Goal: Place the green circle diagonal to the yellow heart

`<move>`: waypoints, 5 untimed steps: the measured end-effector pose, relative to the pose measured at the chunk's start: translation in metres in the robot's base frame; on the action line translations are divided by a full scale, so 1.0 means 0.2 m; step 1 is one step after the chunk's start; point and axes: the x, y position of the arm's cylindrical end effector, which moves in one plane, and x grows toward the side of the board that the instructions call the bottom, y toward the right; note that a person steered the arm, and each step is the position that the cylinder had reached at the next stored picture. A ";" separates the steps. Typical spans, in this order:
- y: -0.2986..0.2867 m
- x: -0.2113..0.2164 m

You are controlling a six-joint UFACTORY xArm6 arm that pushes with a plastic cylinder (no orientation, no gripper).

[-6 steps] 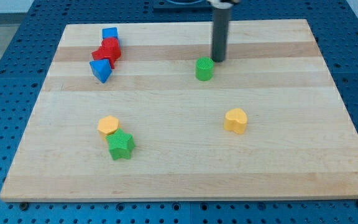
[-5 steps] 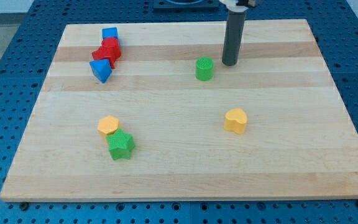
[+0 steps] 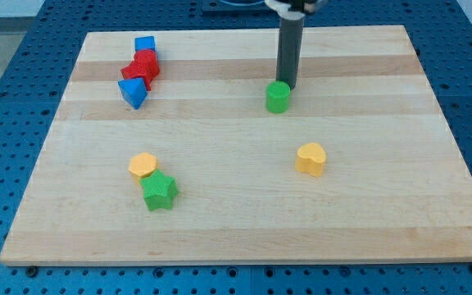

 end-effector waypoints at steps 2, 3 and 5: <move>-0.03 0.15; -0.03 0.33; -0.13 0.46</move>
